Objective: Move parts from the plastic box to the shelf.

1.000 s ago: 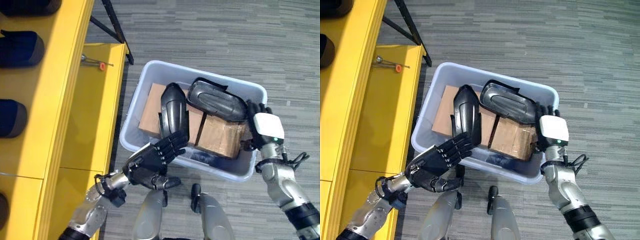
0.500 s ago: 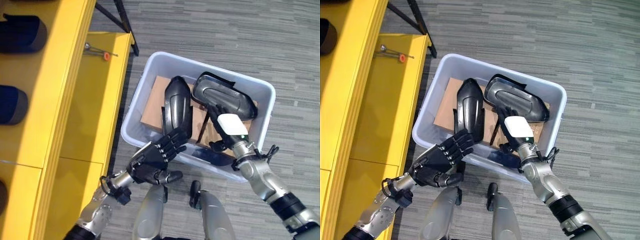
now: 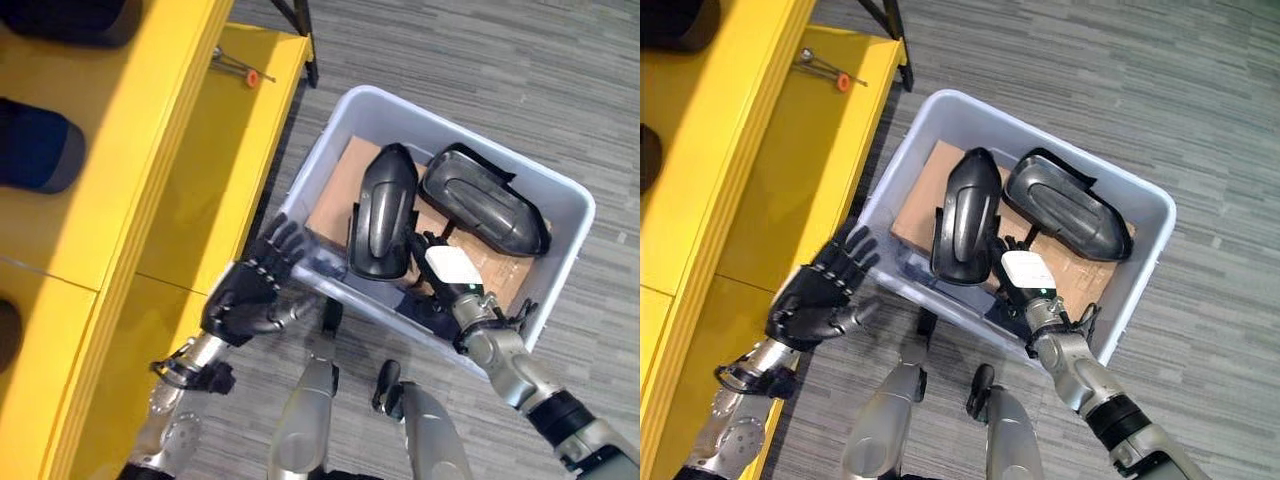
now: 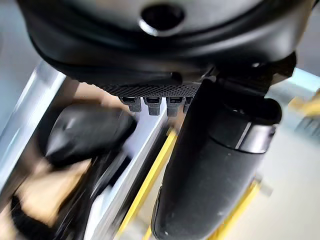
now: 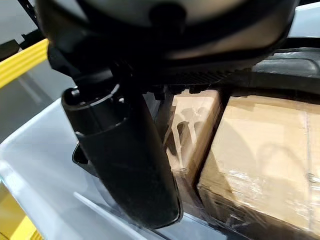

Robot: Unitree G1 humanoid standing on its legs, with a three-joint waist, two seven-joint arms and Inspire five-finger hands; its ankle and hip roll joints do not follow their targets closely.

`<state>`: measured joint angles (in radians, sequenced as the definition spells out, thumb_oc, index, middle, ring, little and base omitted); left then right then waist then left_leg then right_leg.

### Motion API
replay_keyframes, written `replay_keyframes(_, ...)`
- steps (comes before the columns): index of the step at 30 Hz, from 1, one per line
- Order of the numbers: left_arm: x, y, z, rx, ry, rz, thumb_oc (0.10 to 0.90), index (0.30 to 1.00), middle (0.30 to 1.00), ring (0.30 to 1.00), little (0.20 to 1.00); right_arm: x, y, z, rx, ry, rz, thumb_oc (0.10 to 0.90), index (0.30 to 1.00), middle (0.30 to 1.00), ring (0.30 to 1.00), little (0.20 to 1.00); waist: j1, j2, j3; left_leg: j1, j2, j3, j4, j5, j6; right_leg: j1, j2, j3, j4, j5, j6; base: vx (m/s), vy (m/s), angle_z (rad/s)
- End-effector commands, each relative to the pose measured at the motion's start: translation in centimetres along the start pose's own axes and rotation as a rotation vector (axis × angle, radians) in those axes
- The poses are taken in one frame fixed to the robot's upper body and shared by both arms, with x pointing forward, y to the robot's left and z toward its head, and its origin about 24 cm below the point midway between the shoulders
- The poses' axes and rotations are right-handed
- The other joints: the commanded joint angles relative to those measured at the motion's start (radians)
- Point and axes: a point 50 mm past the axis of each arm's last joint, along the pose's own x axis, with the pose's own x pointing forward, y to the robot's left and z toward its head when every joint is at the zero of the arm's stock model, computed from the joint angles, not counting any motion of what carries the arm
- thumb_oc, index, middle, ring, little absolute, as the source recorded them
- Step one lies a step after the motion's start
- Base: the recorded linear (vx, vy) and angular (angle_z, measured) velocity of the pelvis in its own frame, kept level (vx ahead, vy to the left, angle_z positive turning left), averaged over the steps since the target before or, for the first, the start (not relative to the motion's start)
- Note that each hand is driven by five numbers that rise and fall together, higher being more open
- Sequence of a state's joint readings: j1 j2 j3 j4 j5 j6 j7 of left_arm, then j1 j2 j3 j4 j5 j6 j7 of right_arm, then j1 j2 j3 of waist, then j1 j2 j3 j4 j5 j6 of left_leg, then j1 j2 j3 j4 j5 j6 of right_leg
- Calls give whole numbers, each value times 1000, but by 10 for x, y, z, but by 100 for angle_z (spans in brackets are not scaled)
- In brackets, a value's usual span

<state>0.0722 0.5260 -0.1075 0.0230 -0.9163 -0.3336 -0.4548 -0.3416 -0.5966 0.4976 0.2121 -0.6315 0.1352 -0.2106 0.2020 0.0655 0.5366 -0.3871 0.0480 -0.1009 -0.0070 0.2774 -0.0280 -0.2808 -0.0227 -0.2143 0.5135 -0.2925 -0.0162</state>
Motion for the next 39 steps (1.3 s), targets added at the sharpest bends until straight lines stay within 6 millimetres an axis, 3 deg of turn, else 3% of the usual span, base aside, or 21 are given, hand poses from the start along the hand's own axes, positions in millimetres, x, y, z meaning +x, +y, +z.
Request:
replay_keyframes(1,5,-20,21,70,-119,-98,900,1000,1000,1000,1000,10,-43,19,-81,-106,-273,900,1000,1000,1000,1000,25,-16,-17,75,7,13,4,-139,-10,4,26,-25,-13,53,-4,-1,-54,26)
replay_keyframes(3,3,-20,20,65,-109,-108,900,1000,1000,1000,1000,10,-49,21,-110,-104,-326,900,1000,1000,1000,1000,32,-18,-17,80,5,7,5,-139,-12,19,26,-29,-15,50,-4,8,-48,25)
replay_keyframes(6,2,-32,5,-124,-34,-260,900,1000,1000,1000,1000,14,-51,20,-156,-73,-292,900,1000,1000,1000,1000,36,-15,-17,84,5,2,11,-140,-12,32,26,-32,-9,45,-7,6,-9,12)
replay_keyframes(13,-1,-35,1,-123,-17,-267,900,1000,1000,1000,1000,10,-55,39,-143,-138,-241,900,1000,1000,1000,1000,26,-14,-17,79,10,4,18,-137,-14,34,27,-26,1,40,-6,0,0,0)
replay_keyframes(24,-5,-35,2,-95,-8,-278,900,1000,1000,1000,1000,1,-42,41,-81,-127,-108,900,1000,1000,1000,1000,22,-24,-17,68,9,5,20,-142,-11,26,31,-23,0,39,-7,0,0,0)
replay_keyframes(32,-3,-38,2,-108,-21,-277,900,1000,1000,1000,1000,-11,-44,68,-61,-261,-65,900,1000,1000,1000,1000,10,-30,-17,66,14,12,17,-141,-11,15,36,-13,2,40,-6,0,0,0)
replay_keyframes(39,-1,-40,-3,-115,-10,-284,900,1000,1000,1000,1000,-3,-42,78,-85,-302,-109,900,1000,1000,1000,1000,21,-22,-17,58,11,5,28,-143,-10,11,39,-15,13,33,-12,0,0,0)
